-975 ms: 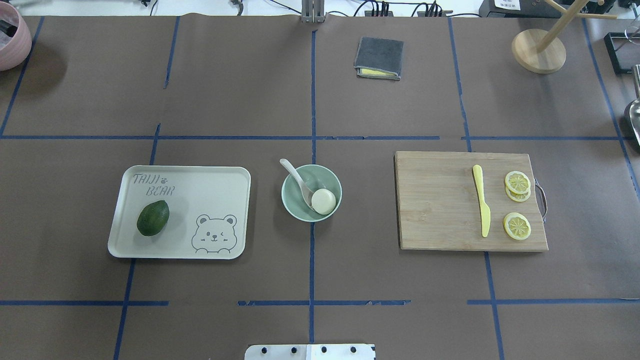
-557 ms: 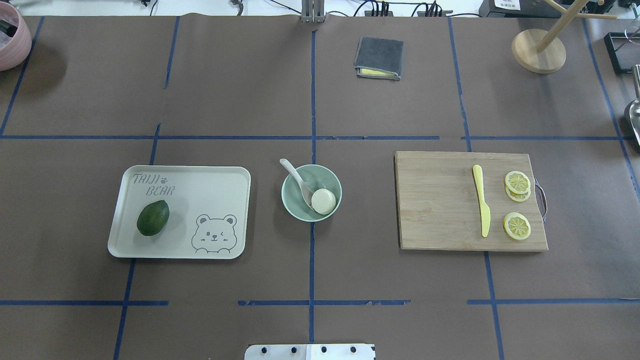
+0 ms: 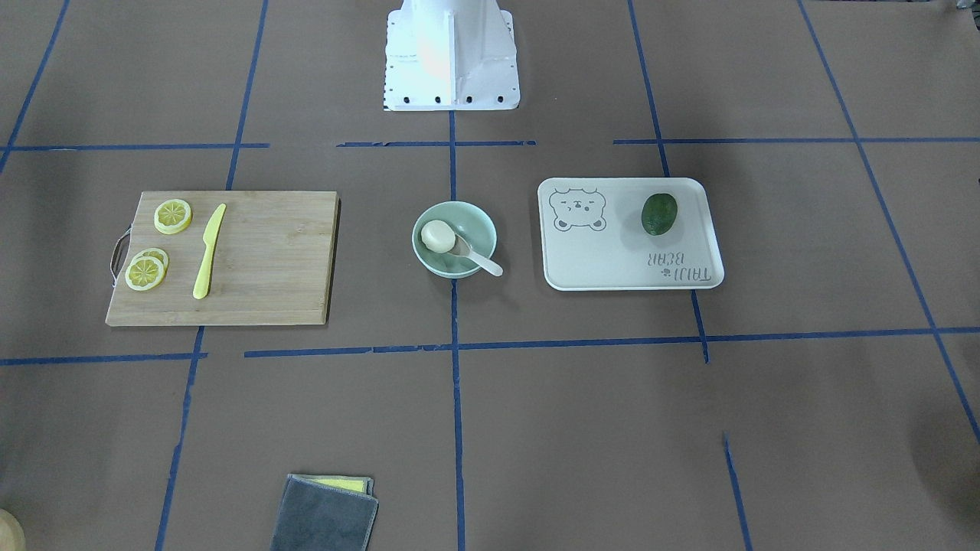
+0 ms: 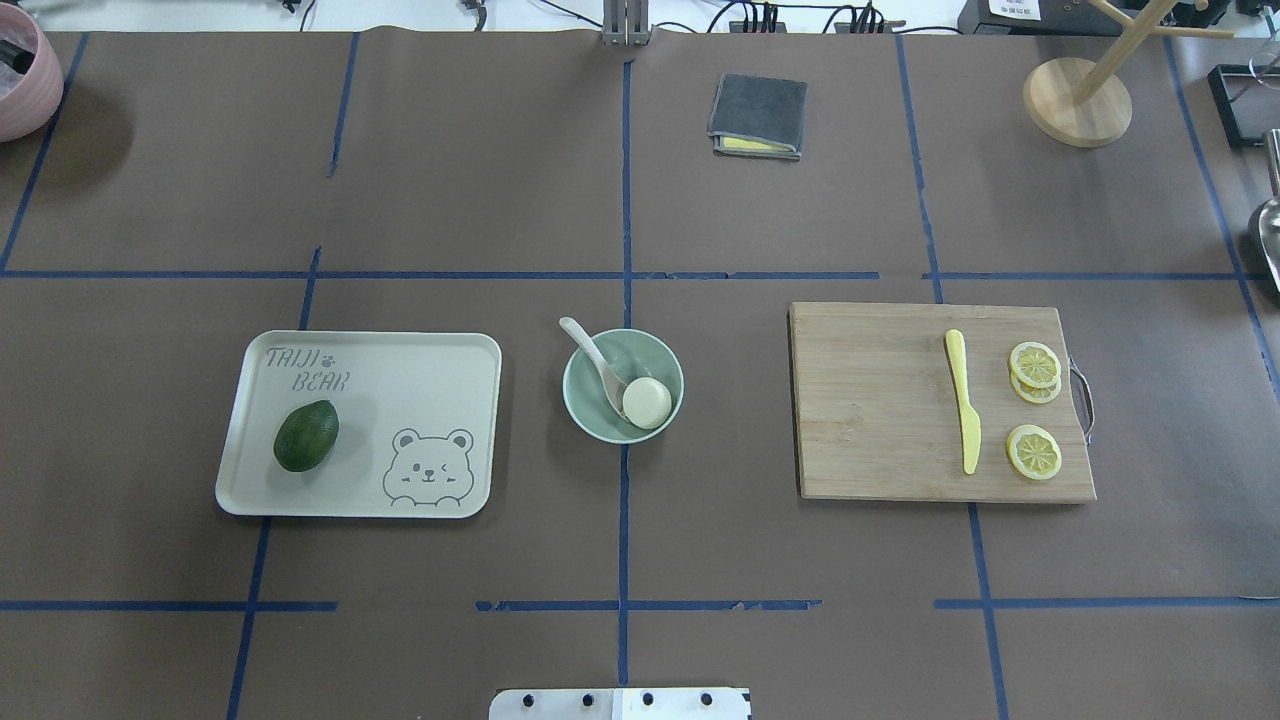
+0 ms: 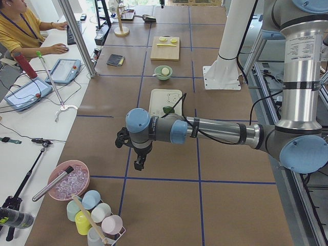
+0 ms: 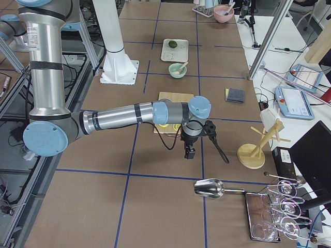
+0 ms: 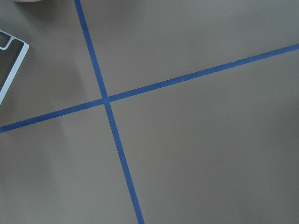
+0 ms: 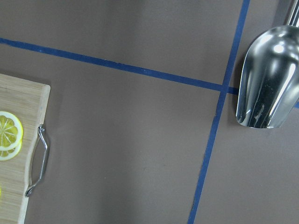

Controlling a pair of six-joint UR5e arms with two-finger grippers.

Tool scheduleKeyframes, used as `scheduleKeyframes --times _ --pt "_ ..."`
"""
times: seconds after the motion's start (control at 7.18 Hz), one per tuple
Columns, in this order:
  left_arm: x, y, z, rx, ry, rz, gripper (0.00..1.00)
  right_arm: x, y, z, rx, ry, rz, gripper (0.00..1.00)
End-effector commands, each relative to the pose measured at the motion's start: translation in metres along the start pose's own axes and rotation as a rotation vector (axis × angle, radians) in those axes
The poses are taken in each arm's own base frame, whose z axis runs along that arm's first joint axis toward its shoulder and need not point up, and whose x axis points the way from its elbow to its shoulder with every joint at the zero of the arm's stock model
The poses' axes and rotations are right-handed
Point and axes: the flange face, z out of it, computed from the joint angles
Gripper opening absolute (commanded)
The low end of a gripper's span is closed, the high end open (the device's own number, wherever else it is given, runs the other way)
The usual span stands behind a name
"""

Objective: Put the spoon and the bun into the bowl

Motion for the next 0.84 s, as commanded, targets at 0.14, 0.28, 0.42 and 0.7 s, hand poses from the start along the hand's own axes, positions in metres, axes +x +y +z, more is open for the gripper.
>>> scheduleKeyframes --times 0.14,0.28,0.42,0.7 --pt "-0.022 0.005 0.018 -0.074 -0.014 -0.075 1.00 0.014 0.004 0.009 -0.008 -0.086 0.044 1.00" --pt "-0.034 0.011 0.020 -0.077 -0.014 -0.097 1.00 0.014 0.003 0.008 -0.006 -0.080 0.041 1.00" --pt "-0.039 0.013 0.018 -0.069 -0.012 -0.107 1.00 0.015 0.003 0.008 -0.006 -0.077 0.041 1.00" --pt "-0.040 0.016 0.018 -0.068 -0.010 -0.106 1.00 0.016 0.005 0.008 -0.009 -0.053 0.044 1.00"
